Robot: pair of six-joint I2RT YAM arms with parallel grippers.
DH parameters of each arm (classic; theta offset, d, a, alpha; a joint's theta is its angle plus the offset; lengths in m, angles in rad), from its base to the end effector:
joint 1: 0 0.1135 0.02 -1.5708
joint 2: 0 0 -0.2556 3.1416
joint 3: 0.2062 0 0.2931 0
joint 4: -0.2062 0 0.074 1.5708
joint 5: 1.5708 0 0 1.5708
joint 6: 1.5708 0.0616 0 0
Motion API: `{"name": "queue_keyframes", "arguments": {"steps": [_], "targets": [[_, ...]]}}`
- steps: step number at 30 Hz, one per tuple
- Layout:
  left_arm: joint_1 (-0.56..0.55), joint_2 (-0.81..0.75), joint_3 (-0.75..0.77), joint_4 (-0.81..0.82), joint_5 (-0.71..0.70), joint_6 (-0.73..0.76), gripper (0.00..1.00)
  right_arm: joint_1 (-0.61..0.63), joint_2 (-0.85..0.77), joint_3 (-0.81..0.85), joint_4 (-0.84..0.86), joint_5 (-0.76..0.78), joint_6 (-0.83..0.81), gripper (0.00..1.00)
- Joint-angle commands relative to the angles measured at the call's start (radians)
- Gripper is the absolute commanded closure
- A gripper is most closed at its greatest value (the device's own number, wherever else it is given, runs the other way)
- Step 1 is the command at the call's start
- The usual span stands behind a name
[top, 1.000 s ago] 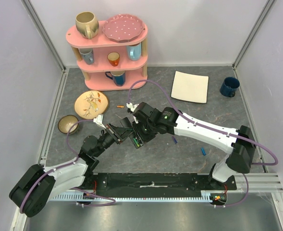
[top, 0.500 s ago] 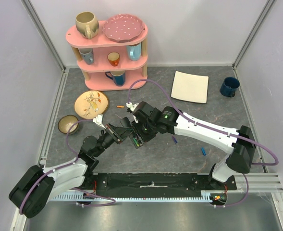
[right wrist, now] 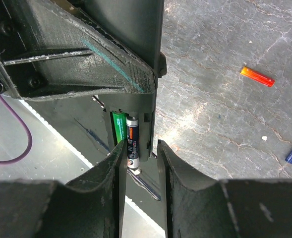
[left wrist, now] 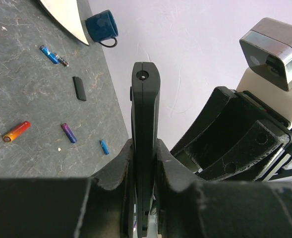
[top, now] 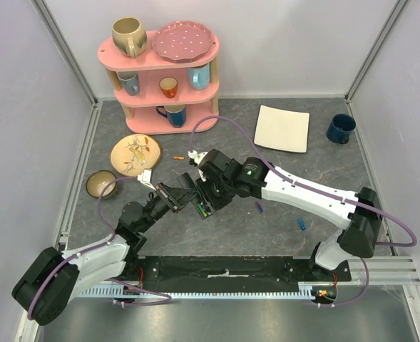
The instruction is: Load the batteries into the remote control
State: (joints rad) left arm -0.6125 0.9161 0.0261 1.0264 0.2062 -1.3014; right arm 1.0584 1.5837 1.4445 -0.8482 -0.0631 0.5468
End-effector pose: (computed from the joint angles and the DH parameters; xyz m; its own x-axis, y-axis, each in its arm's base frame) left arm 0.1765 -0.1395 0.1493 -0.6728 -0.6804 -0.2905 0.3012 0.1068 -0.9476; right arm 0.1880 0.3421 0.2756 -0.8107 -0.3827 -0.4432 -0.5448 0.7703 0.3314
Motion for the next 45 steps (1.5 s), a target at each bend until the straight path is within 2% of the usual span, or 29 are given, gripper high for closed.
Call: {"name": "queue_keyframes", "arguments": {"steps": [1,12,23,41,45], "targets": [[-0.015,-0.022,-0.031,0.11,0.033,-0.048,0.98,-0.011,-0.022,0.014,0.008,0.043,-0.028,0.63],[-0.015,-0.028,-0.034,0.101,0.036,-0.052,0.98,-0.011,0.001,0.057,0.028,0.049,-0.03,0.62],[-0.013,-0.052,-0.011,0.023,-0.013,-0.035,0.98,-0.011,-0.028,0.025,0.011,-0.041,-0.067,0.61],[-0.015,-0.014,-0.006,0.026,-0.004,-0.025,0.98,-0.011,-0.045,0.063,0.038,-0.033,-0.064,0.57],[-0.015,-0.008,-0.003,0.024,-0.004,-0.025,0.98,-0.011,-0.092,0.057,0.082,-0.003,-0.059,0.57]]}}
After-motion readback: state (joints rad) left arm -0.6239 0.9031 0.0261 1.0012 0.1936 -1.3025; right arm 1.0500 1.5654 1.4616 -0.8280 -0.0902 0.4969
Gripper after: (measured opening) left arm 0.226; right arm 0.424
